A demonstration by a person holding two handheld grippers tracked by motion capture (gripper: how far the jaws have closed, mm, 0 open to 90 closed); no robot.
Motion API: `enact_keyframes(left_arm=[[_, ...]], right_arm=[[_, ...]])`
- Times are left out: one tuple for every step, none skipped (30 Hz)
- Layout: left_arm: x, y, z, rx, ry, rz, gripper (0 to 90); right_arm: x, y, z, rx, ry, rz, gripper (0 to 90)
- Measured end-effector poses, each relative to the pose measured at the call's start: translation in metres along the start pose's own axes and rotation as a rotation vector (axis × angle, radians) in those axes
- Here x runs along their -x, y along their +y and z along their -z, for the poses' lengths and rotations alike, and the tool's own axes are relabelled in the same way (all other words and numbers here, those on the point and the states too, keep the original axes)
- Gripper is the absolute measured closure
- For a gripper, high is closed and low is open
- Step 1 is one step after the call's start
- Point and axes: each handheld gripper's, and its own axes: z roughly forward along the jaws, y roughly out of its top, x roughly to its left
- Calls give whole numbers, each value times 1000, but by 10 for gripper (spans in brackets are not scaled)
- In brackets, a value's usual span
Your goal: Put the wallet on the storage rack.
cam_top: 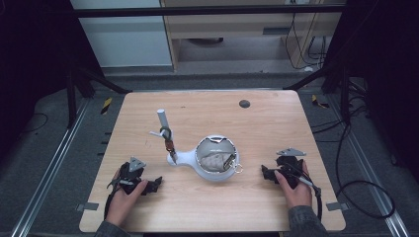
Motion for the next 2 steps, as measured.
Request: enact_keyframes(left_arm=[[0,0,0,0,-1,-1,0],[0,0,0,0,-2,-2,0]], right_arm=[[0,0,0,0,0,0,9],[0,0,0,0,0,0,9]])
